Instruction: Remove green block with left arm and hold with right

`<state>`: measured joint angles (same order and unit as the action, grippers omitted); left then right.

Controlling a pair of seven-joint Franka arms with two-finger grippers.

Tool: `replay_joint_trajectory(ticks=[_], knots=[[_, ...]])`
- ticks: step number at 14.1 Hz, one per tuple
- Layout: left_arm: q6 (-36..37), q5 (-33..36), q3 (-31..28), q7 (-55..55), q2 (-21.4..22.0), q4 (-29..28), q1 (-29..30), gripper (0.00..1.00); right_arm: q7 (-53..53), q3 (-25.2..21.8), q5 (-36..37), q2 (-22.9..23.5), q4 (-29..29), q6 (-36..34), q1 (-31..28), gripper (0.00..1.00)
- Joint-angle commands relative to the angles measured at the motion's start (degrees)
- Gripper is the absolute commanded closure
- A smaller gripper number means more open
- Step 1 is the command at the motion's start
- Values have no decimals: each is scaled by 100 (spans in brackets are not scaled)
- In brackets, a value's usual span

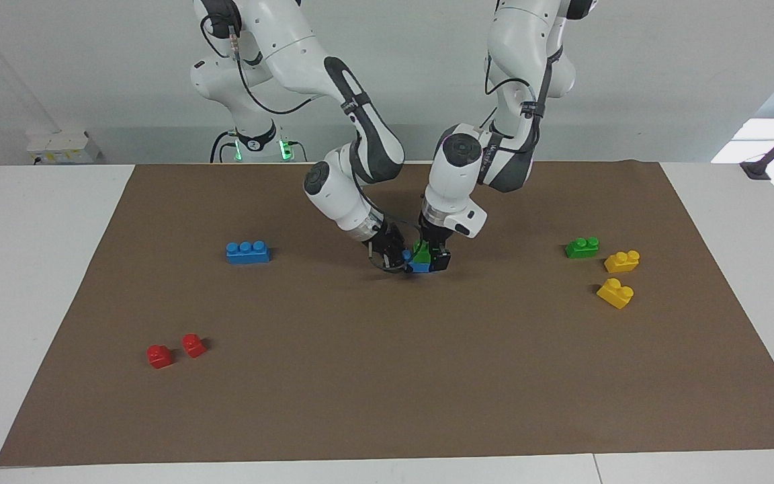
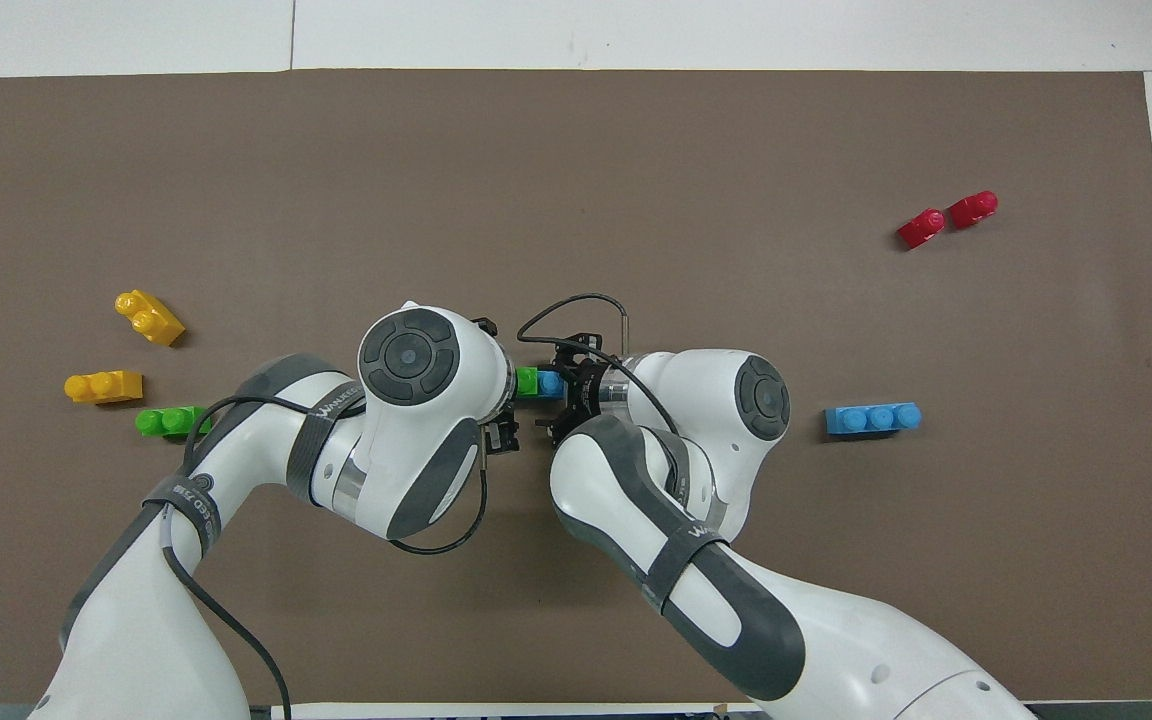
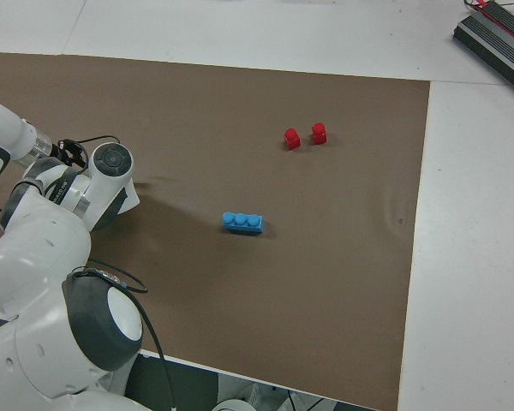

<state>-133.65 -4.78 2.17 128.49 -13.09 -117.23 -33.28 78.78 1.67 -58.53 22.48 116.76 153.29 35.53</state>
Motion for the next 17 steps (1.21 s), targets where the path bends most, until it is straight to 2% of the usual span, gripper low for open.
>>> replay_joint_trajectory(ticks=[1, 4, 6, 9, 17], knots=[[137, -14, -94, -8, 43, 25, -100, 11, -249, 35, -298, 81, -74, 131, -29, 100], [146, -14, -94, -17, 43, 25, -100, 25, -266, 35, -413, 81, -74, 148, -20, 100], [146, -6, -94, -17, 60, 25, -108, 57, -266, 35, -413, 89, -74, 262, -3, 100], [233, -6, -94, -78, 113, 25, -108, 99, -275, 35, -413, 98, -65, 298, 6, 100], [629, -14, -94, -263, 350, 148, -38, 100, -284, 35, -422, 98, -65, 298, 15, 100]])
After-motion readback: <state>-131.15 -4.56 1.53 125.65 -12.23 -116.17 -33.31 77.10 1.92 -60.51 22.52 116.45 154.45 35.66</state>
